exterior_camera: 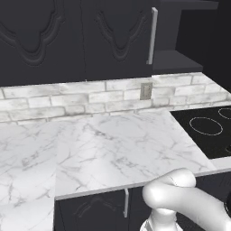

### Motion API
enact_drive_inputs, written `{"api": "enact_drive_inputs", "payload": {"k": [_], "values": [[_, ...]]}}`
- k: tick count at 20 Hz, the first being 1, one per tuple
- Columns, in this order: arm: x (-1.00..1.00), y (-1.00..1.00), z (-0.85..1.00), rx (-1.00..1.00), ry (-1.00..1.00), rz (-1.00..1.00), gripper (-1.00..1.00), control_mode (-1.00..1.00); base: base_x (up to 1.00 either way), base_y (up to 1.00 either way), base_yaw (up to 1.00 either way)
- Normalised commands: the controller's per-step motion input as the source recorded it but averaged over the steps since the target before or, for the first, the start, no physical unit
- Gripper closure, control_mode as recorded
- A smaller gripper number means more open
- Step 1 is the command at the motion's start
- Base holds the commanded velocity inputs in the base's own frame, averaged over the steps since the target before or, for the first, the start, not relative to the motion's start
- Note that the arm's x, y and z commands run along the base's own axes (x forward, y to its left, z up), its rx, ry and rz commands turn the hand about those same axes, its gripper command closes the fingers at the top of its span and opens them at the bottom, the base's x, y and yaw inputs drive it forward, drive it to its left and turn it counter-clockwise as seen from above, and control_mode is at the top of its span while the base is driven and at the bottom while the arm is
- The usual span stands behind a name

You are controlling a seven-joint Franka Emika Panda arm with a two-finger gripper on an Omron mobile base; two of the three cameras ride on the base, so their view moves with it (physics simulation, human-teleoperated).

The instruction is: Pick the tomato from the counter and place it in the cabinet. Then close the cabinet.

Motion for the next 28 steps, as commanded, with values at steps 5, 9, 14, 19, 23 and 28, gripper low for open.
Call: {"api": "enact_drive_inputs", "payload": {"k": [5, 9, 14, 19, 23, 28], "values": [[0.21, 0.00, -0.11, 0.08, 0.00, 0.16, -1.00, -1.00, 0.00, 0.00, 0.00], [0.29, 0.00, -0.08, 0.04, 0.00, 0.19, -1.00, -1.00, 0.00, 0.00, 0.00], [0.27, 0.08, 0.00, 0.01, -0.04, 0.15, -1.00, -1.00, 0.00, 0.00, 0.00], [0.06, 0.32, 0.00, 0.00, -0.08, 0.10, -1.00, -1.00, 0.00, 0.00, 0.00], [0.00, 0.46, 0.00, 0.00, -0.13, 0.07, -1.00, -1.00, 0.00, 0.00, 0.00], [0.06, 0.52, 0.00, 0.00, -0.08, 0.05, -1.00, -1.00, 0.00, 0.00, 0.00]]}}
